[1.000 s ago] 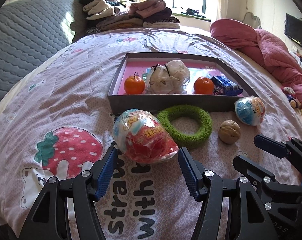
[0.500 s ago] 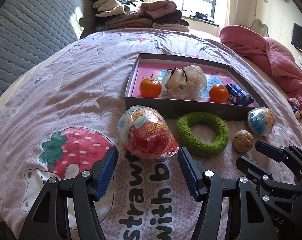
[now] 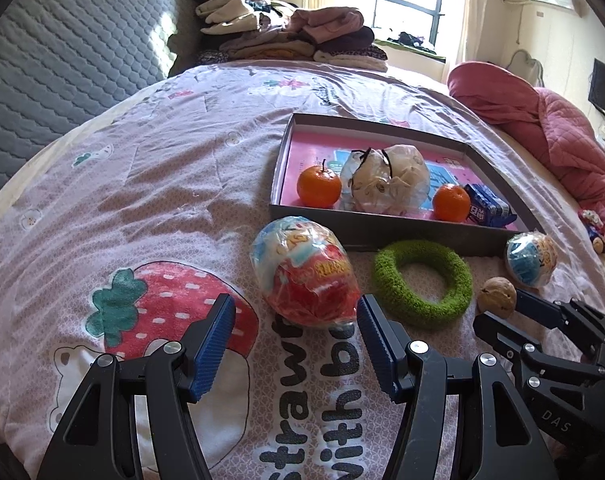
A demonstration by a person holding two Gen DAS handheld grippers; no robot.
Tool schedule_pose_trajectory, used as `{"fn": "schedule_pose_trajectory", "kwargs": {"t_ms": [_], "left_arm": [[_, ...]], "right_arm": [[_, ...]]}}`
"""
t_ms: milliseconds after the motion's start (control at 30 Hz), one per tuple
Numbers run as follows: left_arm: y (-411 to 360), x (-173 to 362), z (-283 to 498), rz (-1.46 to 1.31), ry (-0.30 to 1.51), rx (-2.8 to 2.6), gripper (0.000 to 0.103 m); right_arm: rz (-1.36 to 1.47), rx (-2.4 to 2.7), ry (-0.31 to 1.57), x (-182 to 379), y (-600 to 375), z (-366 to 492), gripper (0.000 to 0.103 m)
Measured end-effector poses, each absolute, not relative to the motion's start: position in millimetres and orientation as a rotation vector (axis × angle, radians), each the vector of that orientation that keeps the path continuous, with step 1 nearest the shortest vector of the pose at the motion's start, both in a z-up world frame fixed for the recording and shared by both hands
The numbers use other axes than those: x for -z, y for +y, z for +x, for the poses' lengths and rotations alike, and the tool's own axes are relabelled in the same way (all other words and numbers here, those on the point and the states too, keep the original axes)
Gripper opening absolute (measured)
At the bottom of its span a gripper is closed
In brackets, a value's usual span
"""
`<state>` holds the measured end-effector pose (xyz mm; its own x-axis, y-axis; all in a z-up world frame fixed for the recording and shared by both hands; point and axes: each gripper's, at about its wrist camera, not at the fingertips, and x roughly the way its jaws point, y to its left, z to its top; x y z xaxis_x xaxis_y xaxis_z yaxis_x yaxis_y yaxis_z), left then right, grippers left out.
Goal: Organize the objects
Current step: 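Move the left tool toward the large Kinder egg packet while the right tool approaches the walnut, then close the left tool on the Kinder egg packet while the right tool grips the walnut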
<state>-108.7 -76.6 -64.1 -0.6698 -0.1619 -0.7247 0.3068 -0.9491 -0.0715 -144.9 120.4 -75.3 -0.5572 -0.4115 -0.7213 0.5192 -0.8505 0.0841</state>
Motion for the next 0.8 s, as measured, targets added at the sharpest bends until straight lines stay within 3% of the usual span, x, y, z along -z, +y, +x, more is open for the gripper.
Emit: {"fn": "schedule_pose_trajectory", "kwargs": {"t_ms": [800], "left_arm": [[-99.5,66.4,-142.0,1.147,0.33,2.63,0.065]], "right_arm": [[1.053,2.366,0.192,80.4,112.0,-150.3,0.051]]}}
